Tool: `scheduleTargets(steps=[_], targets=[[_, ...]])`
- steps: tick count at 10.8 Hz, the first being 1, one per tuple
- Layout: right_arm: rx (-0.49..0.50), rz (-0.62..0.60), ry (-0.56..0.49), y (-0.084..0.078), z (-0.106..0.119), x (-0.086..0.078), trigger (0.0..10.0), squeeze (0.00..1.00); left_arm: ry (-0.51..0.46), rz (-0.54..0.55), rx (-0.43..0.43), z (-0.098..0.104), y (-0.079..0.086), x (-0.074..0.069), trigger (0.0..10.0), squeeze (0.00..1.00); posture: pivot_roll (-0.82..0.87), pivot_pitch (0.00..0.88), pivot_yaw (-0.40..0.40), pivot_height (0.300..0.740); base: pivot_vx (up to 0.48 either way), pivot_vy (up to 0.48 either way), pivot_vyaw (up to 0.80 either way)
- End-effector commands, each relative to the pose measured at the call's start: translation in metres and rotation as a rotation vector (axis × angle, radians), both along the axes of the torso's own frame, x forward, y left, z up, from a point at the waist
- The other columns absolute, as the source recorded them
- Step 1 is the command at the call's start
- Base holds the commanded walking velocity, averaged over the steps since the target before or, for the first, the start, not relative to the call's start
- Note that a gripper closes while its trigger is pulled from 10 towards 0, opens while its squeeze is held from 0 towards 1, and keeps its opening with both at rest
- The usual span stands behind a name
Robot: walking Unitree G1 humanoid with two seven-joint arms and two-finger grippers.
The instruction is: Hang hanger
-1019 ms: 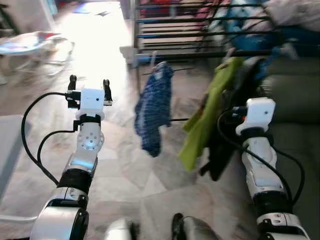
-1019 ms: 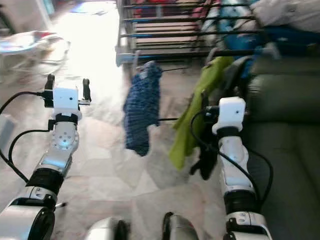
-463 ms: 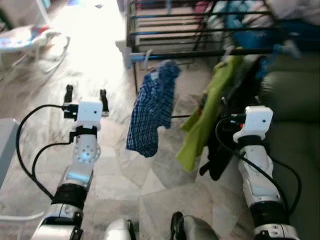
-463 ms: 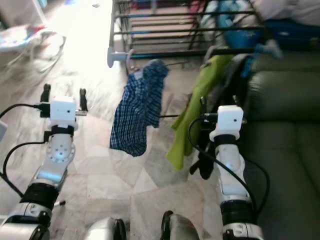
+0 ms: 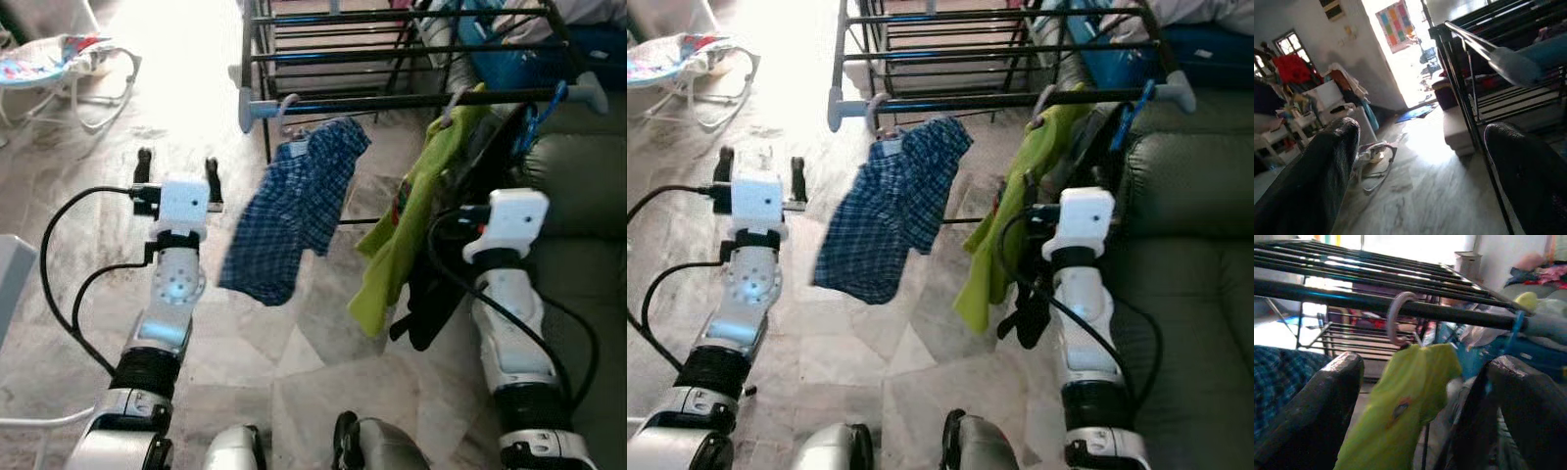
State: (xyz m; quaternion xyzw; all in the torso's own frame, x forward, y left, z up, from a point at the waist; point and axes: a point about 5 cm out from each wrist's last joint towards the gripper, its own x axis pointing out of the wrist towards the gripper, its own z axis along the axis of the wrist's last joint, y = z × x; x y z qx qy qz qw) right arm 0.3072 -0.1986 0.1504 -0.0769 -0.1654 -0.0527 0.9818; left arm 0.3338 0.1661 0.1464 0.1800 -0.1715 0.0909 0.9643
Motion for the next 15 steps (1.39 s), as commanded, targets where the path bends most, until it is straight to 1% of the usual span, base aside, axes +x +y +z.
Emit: scheduleTargets(steps=[1, 2, 3, 4, 5, 6, 7, 8, 9, 10, 11, 12, 13, 14, 15], targets=[[0.029, -0.027, -0.032, 0.004, 0.008, -0.002, 10.0, 0.0, 0.014, 0.024, 0.007, -0.002, 0.002, -0.002, 10.0, 0.0, -0.09, 0.167, 0.033, 0.74, 0.0, 0.0, 0.0], [0.022, -0.061, -0.077, 0.013, 0.022, -0.001, 10.0, 0.0, 0.005, 0.008, 0.003, 0.005, 0.002, 0.0, 10.0, 0.0, -0.09, 0.186, 0.05, 0.74, 0.0, 0.0, 0.0], [0.062, -0.099, -0.092, 0.022, 0.034, 0.001, 10.0, 0.0, 0.016, -0.026, 0.015, 0.007, -0.002, 0.0, 10.0, 0.0, -0.08, 0.218, 0.04, 0.74, 0.0, 0.0, 0.0], [0.047, -0.047, -0.122, 0.037, 0.044, -0.004, 10.0, 0.0, 0.012, -0.028, -0.003, 0.009, -0.002, -0.003, 10.0, 0.0, -0.09, 0.236, 0.03, 0.74, 0.0, 0.0, 0.0], [0.088, -0.028, -0.121, 0.042, 0.05, -0.011, 10.0, 0.0, 0.007, -0.025, -0.019, 0.012, 0.0, -0.005, 10.0, 0.0, -0.1, 0.257, 0.026, 0.74, 0.0, 0.0, 0.0], [0.117, -0.046, -0.085, 0.033, 0.045, -0.017, 10.0, 0.0, 0.012, -0.03, -0.012, 0.011, 0.001, -0.005, 10.0, 0.0, -0.11, 0.258, 0.027, 0.74, 0.0, 0.0, 0.0], [0.102, -0.049, -0.053, 0.03, 0.041, -0.023, 10.0, 0.0, 0.027, -0.033, -0.016, 0.009, 0.002, -0.007, 10.0, 0.0, -0.11, 0.257, 0.02, 0.74, 0.0, 0.0, 0.0], [0.051, -0.003, 0.028, 0.026, 0.03, -0.037, 10.0, 0.0, 0.04, -0.039, 0.006, 0.007, 0.005, -0.011, 10.0, 0.0, -0.11, 0.252, 0.014, 0.74, 0.0, 0.0, 0.0], [0.034, 0.003, 0.097, 0.022, 0.018, -0.048, 10.0, 0.0, 0.064, -0.052, 0.004, 0.002, 0.006, -0.017, 10.0, 0.0, -0.11, 0.244, 0.023, 0.74, 0.0, 0.0, 0.0], [0.06, -0.015, 0.156, 0.019, 0.007, -0.053, 10.0, 0.0, 0.074, -0.054, 0.011, -0.002, 0.008, -0.021, 10.0, 0.0, -0.11, 0.238, 0.029, 0.74, 0.0, 0.0, 0.0], [0.173, -0.028, 0.23, 0.021, -0.005, -0.054, 10.0, 0.0, 0.085, -0.056, -0.007, -0.002, 0.004, -0.021, 10.0, 0.0, -0.11, 0.237, 0.035, 0.74, 0.0, 0.0, 0.0], [0.168, 0.0, 0.228, 0.023, -0.004, -0.047, 10.0, 0.0, 0.065, -0.062, -0.012, 0.003, -0.001, -0.019, 10.0, 0.0, -0.11, 0.224, 0.033, 0.74, 0.0, 0.0, 0.0], [0.19, -0.029, 0.249, 0.019, -0.01, -0.048, 10.0, 0.0, 0.07, -0.057, -0.016, 0.002, 0.001, -0.02, 10.0, 0.0, -0.11, 0.223, 0.035, 0.74, 0.0, 0.0, 0.0], [0.184, -0.027, 0.252, 0.02, -0.013, -0.049, 10.0, 0.0, 0.087, -0.041, -0.022, -0.003, 0.004, -0.021, 10.0, 0.0, -0.12, 0.223, 0.043, 0.74, 0.0, 0.0, 0.0], [0.181, 0.001, 0.247, 0.024, -0.01, -0.048, 10.0, 0.0, 0.094, -0.045, -0.026, -0.004, 0.001, -0.02, 10.0, 0.0, -0.12, 0.226, 0.05, 0.74, 0.0, 0.0, 0.0]])
